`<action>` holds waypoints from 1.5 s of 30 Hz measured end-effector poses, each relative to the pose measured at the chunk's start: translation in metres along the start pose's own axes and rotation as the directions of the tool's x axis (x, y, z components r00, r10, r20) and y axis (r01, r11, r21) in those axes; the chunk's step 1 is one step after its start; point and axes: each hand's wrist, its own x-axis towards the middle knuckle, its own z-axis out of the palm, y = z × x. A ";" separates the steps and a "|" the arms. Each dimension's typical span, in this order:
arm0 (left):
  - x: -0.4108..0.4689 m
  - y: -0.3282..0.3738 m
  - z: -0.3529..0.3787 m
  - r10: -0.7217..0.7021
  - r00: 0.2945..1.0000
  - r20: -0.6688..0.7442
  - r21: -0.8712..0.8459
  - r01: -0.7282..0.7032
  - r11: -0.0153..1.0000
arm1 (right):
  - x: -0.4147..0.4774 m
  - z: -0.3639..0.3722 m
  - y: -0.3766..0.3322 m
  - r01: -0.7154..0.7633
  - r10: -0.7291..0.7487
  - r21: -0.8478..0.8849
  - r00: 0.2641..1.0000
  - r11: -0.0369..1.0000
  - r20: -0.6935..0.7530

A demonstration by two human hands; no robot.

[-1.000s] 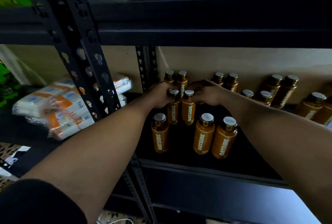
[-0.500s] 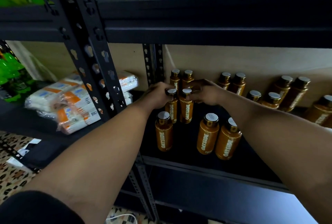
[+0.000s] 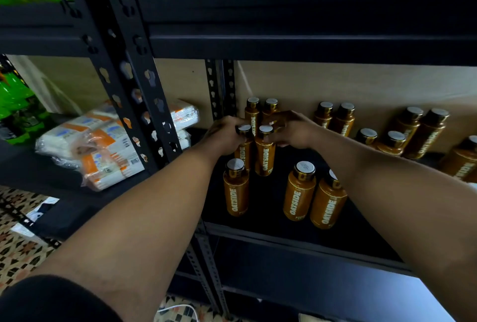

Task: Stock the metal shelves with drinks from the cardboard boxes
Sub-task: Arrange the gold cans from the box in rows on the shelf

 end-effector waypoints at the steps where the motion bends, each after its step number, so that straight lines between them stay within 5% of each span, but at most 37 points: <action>1: 0.000 0.000 0.000 -0.005 1.000 0.005 -0.012 0.005 1.000 | 0.000 0.001 0.001 -0.001 0.001 -0.001 1.000 1.000 -0.003; 21: -0.003 0.006 -0.001 -0.027 1.000 -0.003 0.001 0.027 1.000 | -0.011 0.002 -0.005 0.002 -0.003 -0.046 1.000 0.999 -0.025; 36: -0.002 0.012 -0.002 -0.095 0.995 -0.029 -0.059 0.093 0.994 | -0.042 -0.018 -0.018 -0.002 0.000 -0.247 1.000 0.969 -0.009; 41: -0.016 0.037 -0.018 0.015 0.984 -0.178 -0.044 -0.023 0.999 | -0.071 -0.042 -0.026 -0.049 0.050 -0.266 0.999 0.963 -0.004; 45: -0.036 0.079 -0.026 0.203 0.979 -0.014 0.043 -0.202 0.978 | -0.096 -0.064 -0.024 -0.141 0.152 -0.337 0.988 0.931 0.005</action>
